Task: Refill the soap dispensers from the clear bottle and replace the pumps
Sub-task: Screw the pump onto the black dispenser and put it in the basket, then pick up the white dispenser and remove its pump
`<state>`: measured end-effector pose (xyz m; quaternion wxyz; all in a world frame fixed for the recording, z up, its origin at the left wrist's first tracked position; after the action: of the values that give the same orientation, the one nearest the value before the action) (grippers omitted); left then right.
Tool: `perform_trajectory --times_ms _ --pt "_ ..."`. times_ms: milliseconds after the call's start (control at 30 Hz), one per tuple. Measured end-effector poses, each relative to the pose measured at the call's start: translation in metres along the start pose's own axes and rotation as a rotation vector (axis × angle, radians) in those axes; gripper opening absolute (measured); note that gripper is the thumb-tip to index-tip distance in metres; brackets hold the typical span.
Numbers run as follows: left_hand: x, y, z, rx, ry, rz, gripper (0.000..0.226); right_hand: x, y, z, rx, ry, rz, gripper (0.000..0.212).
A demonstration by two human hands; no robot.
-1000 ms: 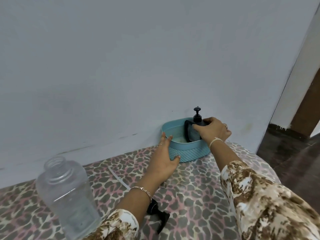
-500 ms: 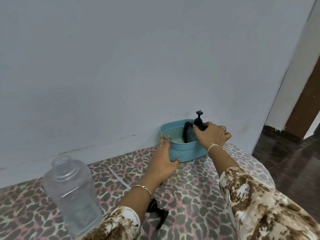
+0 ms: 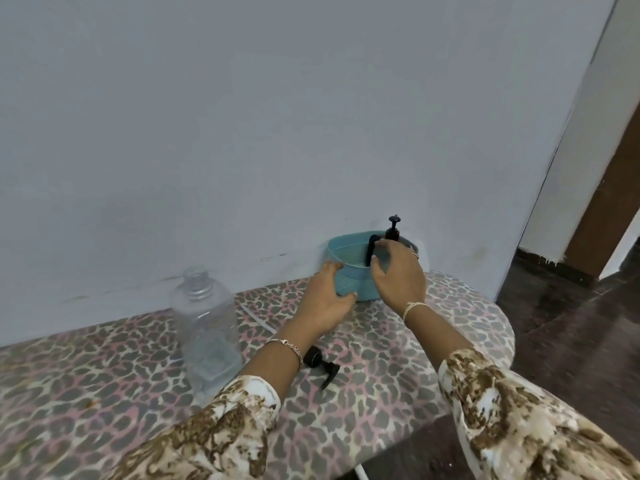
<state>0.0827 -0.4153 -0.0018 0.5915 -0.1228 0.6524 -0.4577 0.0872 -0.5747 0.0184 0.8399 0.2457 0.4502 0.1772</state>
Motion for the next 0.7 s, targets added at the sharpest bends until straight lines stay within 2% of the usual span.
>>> perform_trajectory --times_ms 333,567,700 --pt "-0.003 0.012 -0.110 -0.056 -0.015 -0.045 0.055 0.010 0.060 -0.111 -0.112 0.156 0.014 0.024" --pt "-0.022 0.051 -0.202 -0.105 -0.190 -0.154 0.051 0.035 0.110 -0.185 -0.199 0.267 0.080 0.019" --pt "-0.050 0.094 -0.250 -0.182 -0.352 -0.198 0.043 0.062 0.151 -0.226 -0.317 0.327 0.096 0.019"
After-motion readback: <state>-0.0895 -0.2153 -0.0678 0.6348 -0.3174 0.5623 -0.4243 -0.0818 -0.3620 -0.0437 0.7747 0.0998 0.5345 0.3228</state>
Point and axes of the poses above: each hand's wrist, its own z-axis towards the middle knuckle, its own x-axis out of the palm, y = z × x, the point moved 9 cm from there along z, towards the middle knuckle, and after that the axes turned 9 degrees about y, right-handed, at the moved point
